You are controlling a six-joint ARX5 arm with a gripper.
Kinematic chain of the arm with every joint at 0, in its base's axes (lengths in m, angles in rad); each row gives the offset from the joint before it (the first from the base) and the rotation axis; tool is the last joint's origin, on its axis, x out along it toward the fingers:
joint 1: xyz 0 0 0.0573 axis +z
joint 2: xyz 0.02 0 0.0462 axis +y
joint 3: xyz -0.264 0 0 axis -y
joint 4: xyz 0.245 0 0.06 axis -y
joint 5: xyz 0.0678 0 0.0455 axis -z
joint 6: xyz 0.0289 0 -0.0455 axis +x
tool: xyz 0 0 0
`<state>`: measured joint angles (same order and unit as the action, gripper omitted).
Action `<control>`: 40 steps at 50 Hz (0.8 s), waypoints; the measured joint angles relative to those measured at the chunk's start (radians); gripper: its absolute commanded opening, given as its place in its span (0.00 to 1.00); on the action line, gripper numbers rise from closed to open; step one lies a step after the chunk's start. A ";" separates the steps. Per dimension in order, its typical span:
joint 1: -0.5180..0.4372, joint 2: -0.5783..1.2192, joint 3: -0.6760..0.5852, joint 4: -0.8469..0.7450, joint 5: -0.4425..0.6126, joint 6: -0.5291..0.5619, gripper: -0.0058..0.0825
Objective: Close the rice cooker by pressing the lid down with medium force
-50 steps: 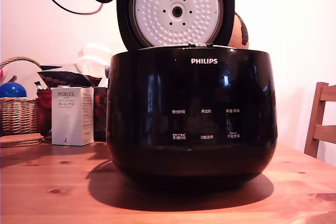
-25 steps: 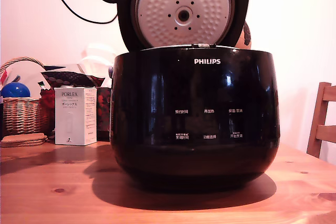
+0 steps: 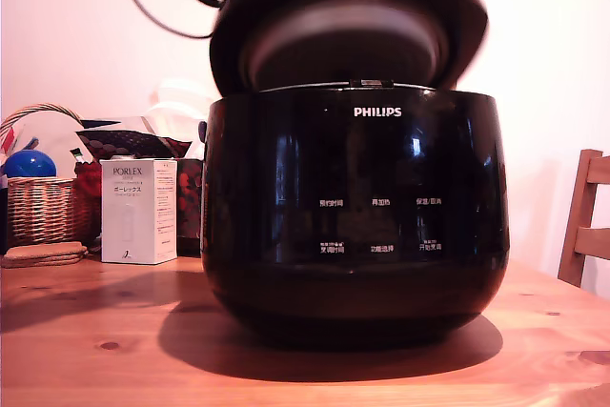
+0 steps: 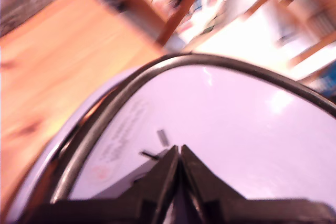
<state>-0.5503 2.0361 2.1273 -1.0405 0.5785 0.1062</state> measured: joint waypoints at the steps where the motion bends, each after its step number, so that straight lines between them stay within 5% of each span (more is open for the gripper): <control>1: -0.005 -0.007 -0.004 0.003 -0.006 0.001 0.04; 22: -0.017 -0.363 -0.527 0.399 -0.109 -0.044 0.04; 40: -0.024 -0.496 -0.730 0.598 -0.161 -0.104 0.04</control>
<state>-0.5747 1.5406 1.3972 -0.4427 0.4175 0.0021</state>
